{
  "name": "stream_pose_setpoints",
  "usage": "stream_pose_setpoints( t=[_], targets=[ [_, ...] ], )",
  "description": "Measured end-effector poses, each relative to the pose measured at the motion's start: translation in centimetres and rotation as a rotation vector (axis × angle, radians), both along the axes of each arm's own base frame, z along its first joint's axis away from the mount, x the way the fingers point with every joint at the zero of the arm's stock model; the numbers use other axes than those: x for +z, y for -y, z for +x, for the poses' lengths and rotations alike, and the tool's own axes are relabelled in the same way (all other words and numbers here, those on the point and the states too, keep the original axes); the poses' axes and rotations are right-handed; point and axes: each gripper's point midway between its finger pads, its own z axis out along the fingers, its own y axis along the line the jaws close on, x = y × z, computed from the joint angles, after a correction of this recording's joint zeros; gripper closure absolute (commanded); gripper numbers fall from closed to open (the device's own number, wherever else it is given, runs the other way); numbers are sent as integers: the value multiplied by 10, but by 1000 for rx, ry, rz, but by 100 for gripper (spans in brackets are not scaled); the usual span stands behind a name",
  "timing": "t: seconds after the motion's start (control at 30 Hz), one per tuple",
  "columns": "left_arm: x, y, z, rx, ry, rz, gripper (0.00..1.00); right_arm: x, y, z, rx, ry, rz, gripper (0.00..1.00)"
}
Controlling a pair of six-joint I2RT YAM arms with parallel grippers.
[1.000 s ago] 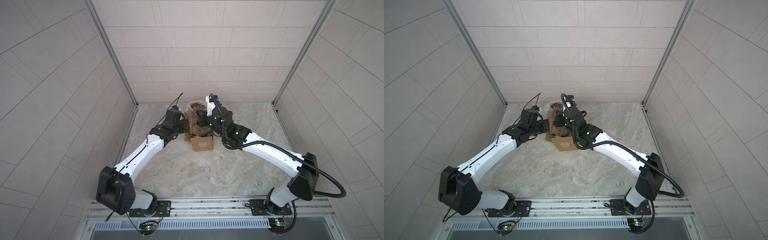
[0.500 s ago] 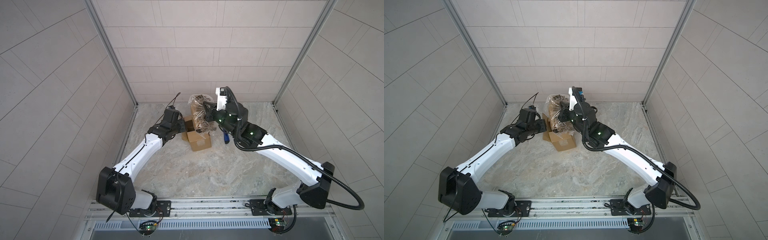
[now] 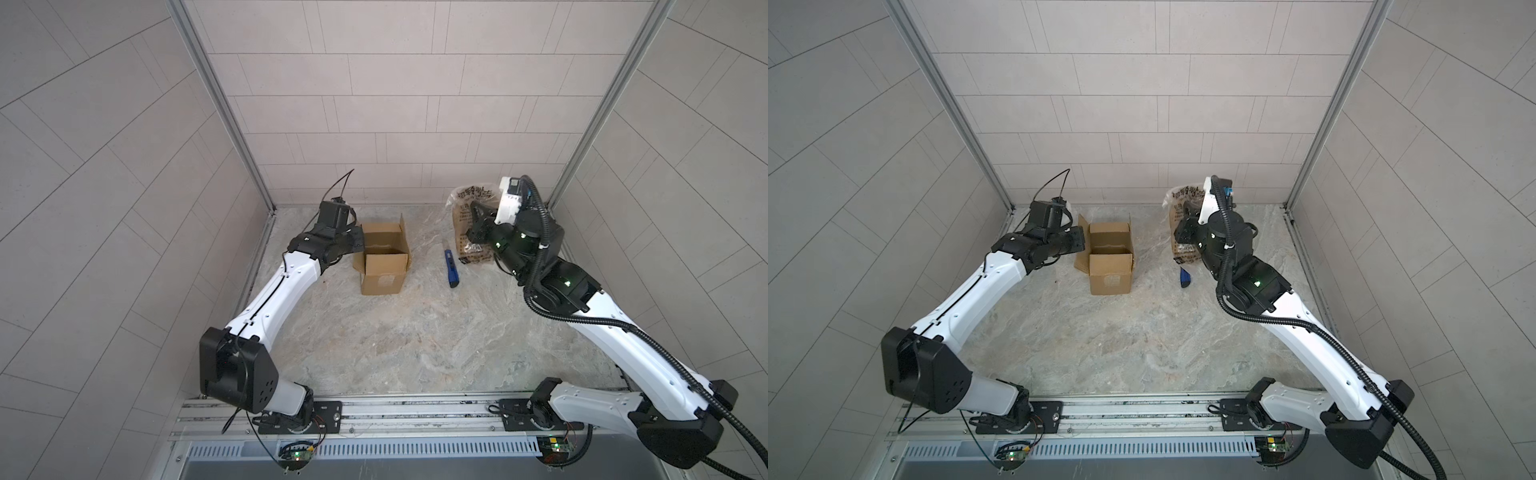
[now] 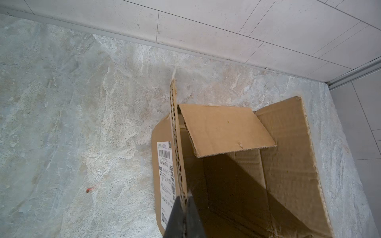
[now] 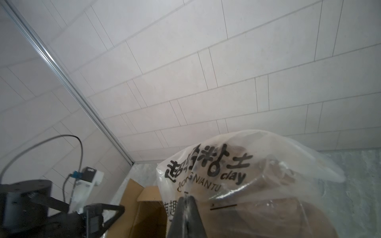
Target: Unpack the express box
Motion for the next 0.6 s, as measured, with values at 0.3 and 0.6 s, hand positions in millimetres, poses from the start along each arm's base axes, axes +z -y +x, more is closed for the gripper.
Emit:
stream_pose_setpoints(
  t=[0.3,0.6],
  targets=[
    [-17,-2,11,-23,-38,-27,100,-164,-13,41,-17,-324,-209,100],
    [-15,-1,13,-64,-27,-31,100,-234,-46,69,41,-427,-210,100]
  ],
)
